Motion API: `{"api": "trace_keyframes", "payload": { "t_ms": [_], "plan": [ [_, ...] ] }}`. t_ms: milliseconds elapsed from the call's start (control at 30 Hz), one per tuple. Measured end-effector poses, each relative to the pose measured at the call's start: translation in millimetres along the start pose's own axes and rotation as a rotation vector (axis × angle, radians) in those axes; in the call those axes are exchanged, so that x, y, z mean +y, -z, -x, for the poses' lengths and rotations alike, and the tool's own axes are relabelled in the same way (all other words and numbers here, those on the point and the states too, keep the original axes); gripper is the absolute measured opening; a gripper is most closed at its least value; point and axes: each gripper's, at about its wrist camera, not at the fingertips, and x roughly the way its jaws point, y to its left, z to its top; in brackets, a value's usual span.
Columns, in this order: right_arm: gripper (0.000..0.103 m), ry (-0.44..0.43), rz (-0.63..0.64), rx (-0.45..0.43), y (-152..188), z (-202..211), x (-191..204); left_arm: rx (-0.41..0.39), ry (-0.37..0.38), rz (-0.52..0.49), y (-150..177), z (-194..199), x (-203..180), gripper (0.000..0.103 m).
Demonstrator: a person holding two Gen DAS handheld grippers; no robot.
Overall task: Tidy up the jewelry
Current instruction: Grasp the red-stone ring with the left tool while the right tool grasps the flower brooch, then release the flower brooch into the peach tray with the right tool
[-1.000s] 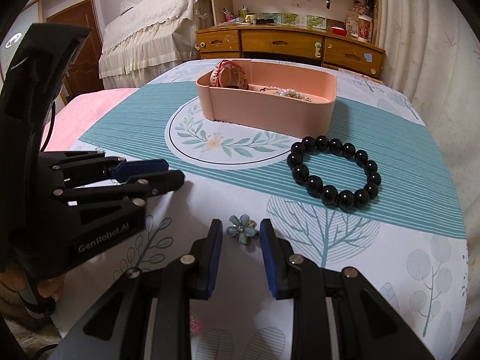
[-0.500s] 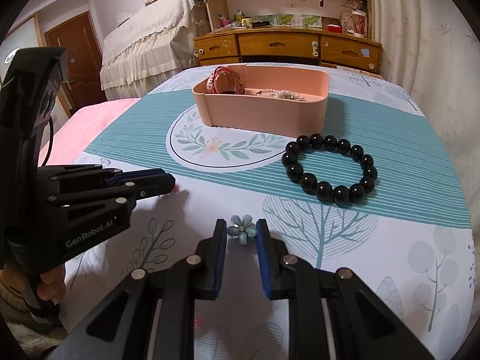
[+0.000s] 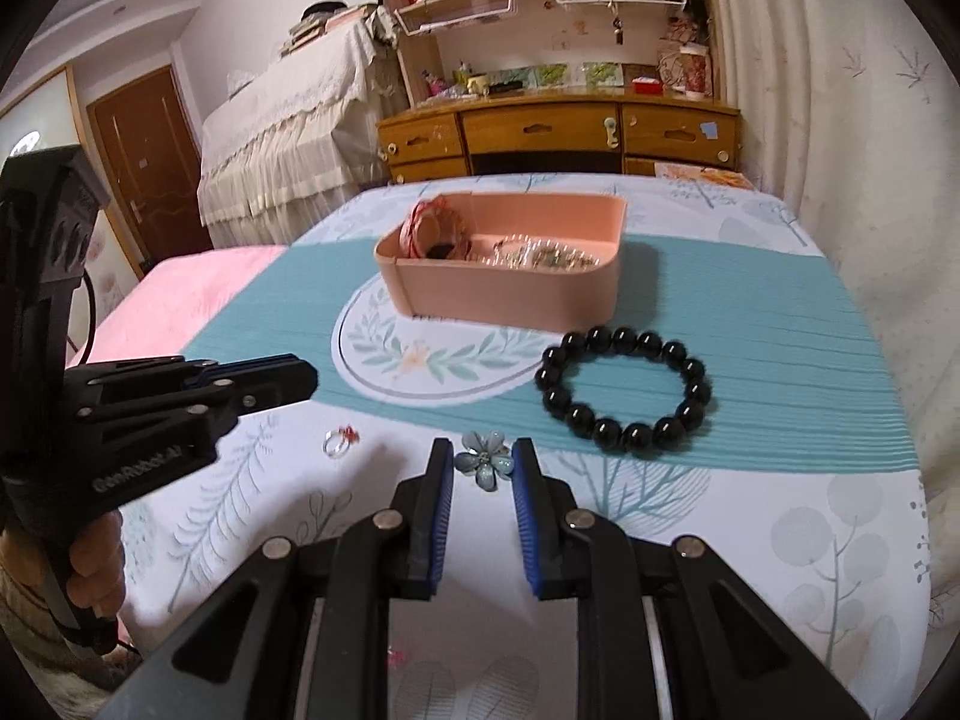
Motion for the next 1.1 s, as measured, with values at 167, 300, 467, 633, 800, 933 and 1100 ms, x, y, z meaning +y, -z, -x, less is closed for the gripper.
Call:
{"api": "trace_keyframes", "payload": {
  "t_ms": [167, 300, 467, 633, 800, 933, 1100],
  "plan": [
    [0.019, -0.031, -0.027, -0.036, -26.8, 4.6, -7.4, -0.076, 0.016, 0.009, -31.3, 28.3, 3.3, 0.004],
    [0.020, -0.064, -0.046, -0.060, -61.1, -0.3, -9.9, -0.132, 0.005, 0.017, -48.5, 44.3, 4.8, 0.004],
    [0.020, -0.080, -0.068, -0.089, -109.1, -16.5, -14.1, -0.102, -0.005, 0.033, -45.7, 36.8, 6.3, 0.005],
    [0.021, -0.058, -0.092, -0.059, -137.9, -42.8, -22.1, -0.051, -0.010, 0.041, -37.5, 22.9, 10.9, 0.005],
    [0.024, -0.026, -0.122, -0.029, -141.7, -50.2, -31.9, -0.028, -0.011, 0.046, -30.7, 16.5, 11.6, 0.005],
    [0.024, -0.020, -0.116, -0.031, -132.0, -41.8, -35.4, -0.011, -0.007, 0.055, -27.4, 10.7, 14.2, 0.006],
    [0.024, 0.007, -0.110, -0.002, -114.1, -29.6, -39.0, 0.001, -0.008, 0.062, -25.4, 5.9, 15.4, 0.009]
  ]
}}
